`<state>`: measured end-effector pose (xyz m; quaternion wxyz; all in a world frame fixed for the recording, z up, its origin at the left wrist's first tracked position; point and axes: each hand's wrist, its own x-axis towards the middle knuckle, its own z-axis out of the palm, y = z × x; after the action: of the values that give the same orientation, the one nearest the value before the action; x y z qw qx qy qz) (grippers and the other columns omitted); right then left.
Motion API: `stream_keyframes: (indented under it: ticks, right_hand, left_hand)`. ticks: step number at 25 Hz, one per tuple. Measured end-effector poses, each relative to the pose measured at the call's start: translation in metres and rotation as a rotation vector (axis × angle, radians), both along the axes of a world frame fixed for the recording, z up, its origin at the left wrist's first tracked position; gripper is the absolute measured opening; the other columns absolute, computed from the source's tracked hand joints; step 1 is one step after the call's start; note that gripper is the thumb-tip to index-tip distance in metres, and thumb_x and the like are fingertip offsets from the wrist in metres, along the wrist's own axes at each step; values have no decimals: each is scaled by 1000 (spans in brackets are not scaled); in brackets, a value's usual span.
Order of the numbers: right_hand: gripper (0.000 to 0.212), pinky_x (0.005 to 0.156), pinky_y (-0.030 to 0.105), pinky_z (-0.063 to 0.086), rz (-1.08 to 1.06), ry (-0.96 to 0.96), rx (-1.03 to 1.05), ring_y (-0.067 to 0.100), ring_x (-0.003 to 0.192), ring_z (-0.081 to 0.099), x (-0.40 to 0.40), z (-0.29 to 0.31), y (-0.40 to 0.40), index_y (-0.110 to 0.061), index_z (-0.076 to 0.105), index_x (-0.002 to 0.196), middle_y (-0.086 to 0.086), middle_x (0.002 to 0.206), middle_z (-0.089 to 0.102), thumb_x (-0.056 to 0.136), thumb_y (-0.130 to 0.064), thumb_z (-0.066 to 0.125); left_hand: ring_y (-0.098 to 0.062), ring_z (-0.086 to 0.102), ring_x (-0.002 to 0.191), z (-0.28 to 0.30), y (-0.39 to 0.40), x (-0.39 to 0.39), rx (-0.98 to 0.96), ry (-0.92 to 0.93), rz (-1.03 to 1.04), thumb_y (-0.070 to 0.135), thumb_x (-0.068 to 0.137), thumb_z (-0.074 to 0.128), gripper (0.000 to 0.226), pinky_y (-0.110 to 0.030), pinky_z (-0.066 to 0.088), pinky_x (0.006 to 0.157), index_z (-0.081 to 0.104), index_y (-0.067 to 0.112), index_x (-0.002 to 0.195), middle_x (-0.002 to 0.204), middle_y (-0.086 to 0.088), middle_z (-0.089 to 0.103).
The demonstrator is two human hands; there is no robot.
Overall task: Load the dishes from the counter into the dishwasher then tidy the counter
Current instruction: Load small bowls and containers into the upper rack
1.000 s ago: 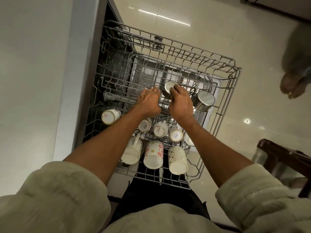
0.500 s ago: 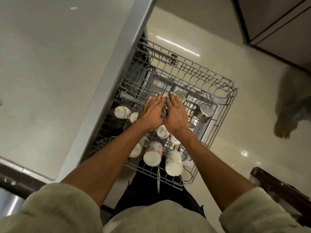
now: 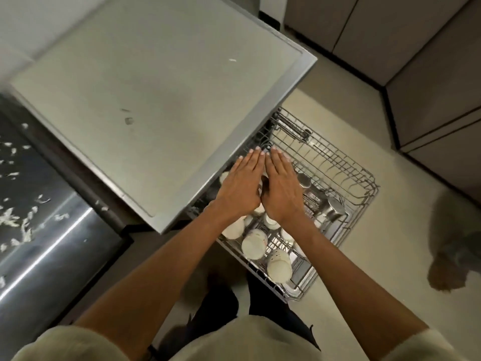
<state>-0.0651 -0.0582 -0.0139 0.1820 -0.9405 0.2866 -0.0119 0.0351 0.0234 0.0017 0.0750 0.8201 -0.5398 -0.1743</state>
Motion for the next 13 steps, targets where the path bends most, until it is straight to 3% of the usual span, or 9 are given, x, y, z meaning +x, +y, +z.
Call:
stream_keyframes:
  ticks: [5,13]
  right_hand:
    - [63,126,42,14,138,-78,-56,25,154,12,33,40,72,-6,23,157,14,165,19,100,-21,43]
    - [62,126,40,15,422,-202,-10,26,153,20,97,89,256,-5,32,154,14,163,26,96,-20,44]
  left_hand:
    - [-20,-2,153,49,92,20,-100,-27,140,17,95,47,75,-30,-9,120,4,7,157,166,-9,1]
    - [-19,-2,153,88,302,47,-215,-104,411,13,91,47,77,-30,-6,123,8,5,157,166,-10,3]
